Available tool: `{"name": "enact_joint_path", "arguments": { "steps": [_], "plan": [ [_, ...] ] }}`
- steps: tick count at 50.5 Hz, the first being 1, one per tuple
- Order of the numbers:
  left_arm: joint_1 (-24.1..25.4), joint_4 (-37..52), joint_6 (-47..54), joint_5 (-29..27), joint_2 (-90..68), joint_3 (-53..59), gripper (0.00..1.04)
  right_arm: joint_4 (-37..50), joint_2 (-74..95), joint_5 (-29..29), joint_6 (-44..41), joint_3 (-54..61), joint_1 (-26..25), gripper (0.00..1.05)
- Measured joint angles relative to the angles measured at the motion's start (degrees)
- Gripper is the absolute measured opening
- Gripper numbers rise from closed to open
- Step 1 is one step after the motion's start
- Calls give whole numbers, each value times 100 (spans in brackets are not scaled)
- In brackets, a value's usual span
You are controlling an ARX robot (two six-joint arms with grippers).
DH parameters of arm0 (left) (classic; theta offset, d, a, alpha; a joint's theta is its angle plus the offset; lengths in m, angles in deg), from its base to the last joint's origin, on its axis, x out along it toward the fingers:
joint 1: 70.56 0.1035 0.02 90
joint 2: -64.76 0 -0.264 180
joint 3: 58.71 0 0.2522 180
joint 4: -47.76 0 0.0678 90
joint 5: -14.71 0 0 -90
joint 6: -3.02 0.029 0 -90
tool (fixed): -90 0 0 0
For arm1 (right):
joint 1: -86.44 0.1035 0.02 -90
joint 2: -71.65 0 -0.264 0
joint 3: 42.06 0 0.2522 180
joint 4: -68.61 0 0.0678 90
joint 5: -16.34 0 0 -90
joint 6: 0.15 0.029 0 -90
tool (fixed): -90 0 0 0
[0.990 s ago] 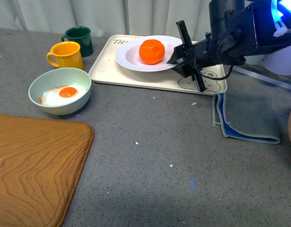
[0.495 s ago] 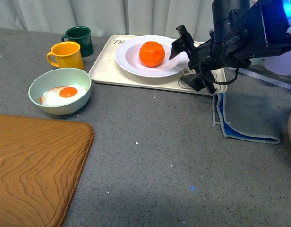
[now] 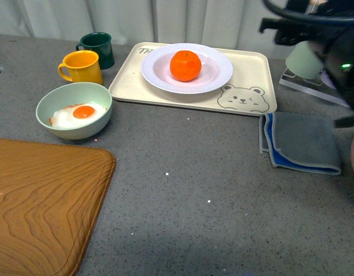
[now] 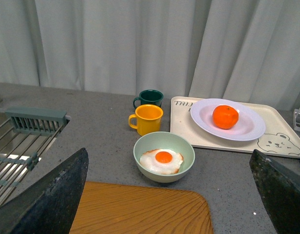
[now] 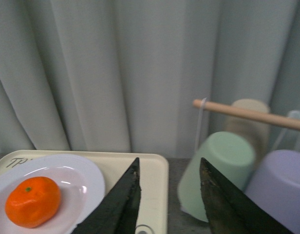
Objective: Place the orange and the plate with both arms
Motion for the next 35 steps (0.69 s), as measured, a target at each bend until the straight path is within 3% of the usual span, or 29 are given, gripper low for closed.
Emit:
{"name": "enact_joint_path", "arguments": {
  "steps": [4,10,35],
  "plan": [
    [0,0,0,2,0,0,98,208,-638,-94,-157,911,-190,18],
    [0,0,0,0,0,0,98,297,-1108,-262,-240,1679,-280,1],
    [0,0,0,0,0,0,98,-81,-3630,-682,-273,3851,-688,1]
  ]
}}
